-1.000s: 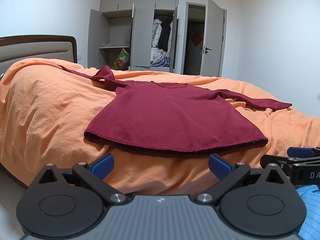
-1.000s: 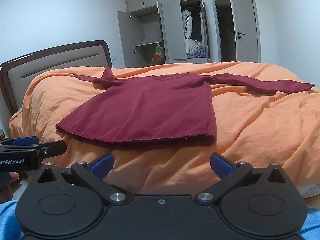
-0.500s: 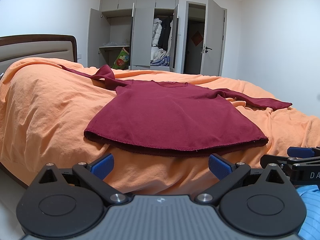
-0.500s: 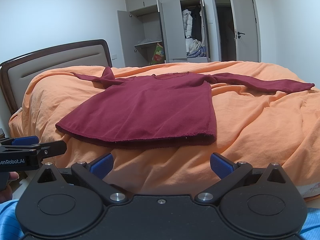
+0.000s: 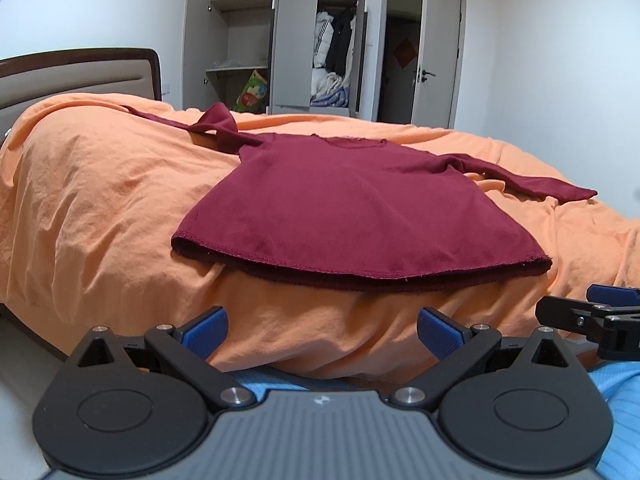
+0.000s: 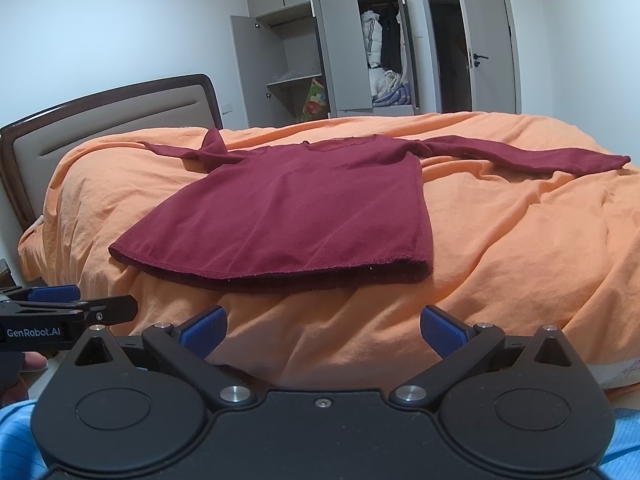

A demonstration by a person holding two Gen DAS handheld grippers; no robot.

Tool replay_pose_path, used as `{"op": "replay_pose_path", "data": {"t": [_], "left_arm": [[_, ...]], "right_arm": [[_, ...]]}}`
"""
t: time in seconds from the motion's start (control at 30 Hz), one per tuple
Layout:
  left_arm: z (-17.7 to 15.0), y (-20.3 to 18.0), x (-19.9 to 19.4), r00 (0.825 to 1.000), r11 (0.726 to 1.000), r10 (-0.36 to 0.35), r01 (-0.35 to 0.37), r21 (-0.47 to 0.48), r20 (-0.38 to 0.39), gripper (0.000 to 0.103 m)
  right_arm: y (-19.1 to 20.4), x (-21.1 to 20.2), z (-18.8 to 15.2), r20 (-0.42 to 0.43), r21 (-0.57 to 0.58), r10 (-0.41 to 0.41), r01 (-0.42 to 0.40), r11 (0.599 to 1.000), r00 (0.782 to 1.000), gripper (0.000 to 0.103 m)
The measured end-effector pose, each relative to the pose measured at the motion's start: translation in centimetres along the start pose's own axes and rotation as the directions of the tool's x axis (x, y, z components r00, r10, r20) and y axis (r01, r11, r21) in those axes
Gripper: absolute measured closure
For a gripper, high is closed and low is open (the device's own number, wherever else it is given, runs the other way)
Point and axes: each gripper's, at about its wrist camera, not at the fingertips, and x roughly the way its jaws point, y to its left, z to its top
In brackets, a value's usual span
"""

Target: Fold small clothes

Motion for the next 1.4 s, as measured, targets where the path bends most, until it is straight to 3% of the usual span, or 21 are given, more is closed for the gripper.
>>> {"op": "replay_pose_path", "data": {"t": [0.23, 0.53, 0.73, 0.97, 1.4], "left_arm": [[3.5, -1.0, 1.2, 1.000, 0.999, 0.011, -0.012, 0.037, 0.015, 0.000], [8.9, -3.4, 5.3, 1.000, 0.998, -0.011, 0.011, 0.056, 0.013, 0.000], [11.3, -4.5, 8.1, 1.000, 0.998, 0.004, -0.005, 0.069, 0.014, 0.000], [14.7, -5.5, 12.5, 0.999, 0.998, 0.027, -0.026, 0.064, -0.017, 0.000], [20.8, -10.4, 22.6, 0.994, 0.996, 0.047, -0.039, 0.085, -0.101, 0.000]], "right_arm": [[-1.1, 1.1, 1.8, -0.003, 0.000, -0.025, 0.025, 1.000, 1.000, 0.000], [-4.5, 2.2, 5.1, 0.011, 0.028, -0.171, 0.170, 0.985, 0.985, 0.000], [-7.0, 3.8, 6.7, 0.010, 0.044, -0.220, 0.220, 0.975, 0.975, 0.000], [-9.5, 7.3, 8.4, -0.007, 0.020, -0.286, 0.286, 0.958, 0.958, 0.000], [-17.2, 12.7, 12.1, -0.063, 0.092, -0.364, 0.368, 0.925, 0.929, 0.000]]}}
